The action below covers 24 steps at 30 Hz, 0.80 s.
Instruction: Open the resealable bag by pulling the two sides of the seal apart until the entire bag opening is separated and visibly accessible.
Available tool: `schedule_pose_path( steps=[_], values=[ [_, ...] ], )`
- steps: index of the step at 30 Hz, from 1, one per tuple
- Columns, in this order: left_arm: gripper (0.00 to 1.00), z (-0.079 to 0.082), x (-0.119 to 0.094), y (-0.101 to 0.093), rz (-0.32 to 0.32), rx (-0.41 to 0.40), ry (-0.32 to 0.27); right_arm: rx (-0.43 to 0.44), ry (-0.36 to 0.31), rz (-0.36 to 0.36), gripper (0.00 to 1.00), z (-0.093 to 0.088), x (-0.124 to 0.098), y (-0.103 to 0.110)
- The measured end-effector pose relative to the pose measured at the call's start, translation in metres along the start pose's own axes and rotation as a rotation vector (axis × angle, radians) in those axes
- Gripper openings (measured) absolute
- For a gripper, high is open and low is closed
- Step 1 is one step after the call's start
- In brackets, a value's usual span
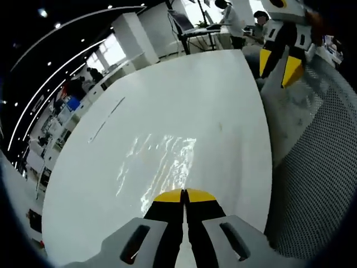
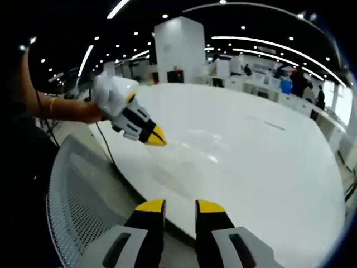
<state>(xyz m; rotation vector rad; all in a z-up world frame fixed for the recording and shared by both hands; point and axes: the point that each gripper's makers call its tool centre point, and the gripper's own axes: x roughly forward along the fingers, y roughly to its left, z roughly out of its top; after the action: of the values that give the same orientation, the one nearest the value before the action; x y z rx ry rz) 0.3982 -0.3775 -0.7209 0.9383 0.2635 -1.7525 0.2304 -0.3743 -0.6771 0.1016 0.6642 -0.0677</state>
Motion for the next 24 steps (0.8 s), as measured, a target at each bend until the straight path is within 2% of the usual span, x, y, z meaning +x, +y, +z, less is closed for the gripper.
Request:
schedule_pose_path(
  steps=[3,7,10,13,21,24],
  values=[
    [0.00,-0.001,0.006,0.014,0.022,0.015,0.020,0.007,-0.004,-0.007,0.19,0.000,0.001,-0.002],
    [0.00,0.004,0.009,0.024,0.025,-0.037,0.002,0.019,-0.008,-0.013,0.20,0.000,0.000,-0.002],
    [0.00,0.004,0.016,0.036,0.052,-0.040,0.023,0.030,-0.009,-0.021,0.20,0.000,-0.001,-0.002],
    [0.00,0.005,0.019,0.041,0.042,-0.082,0.015,0.036,-0.004,-0.031,0.20,-0.003,-0.003,-0.003],
    [0.00,0.001,0.027,0.055,0.061,-0.047,0.055,0.079,-0.008,-0.053,0.21,-0.010,-0.010,-0.006],
    [0.00,0.000,0.030,0.058,0.056,-0.057,0.051,0.080,-0.010,-0.059,0.21,-0.009,-0.010,-0.006]
  ],
)
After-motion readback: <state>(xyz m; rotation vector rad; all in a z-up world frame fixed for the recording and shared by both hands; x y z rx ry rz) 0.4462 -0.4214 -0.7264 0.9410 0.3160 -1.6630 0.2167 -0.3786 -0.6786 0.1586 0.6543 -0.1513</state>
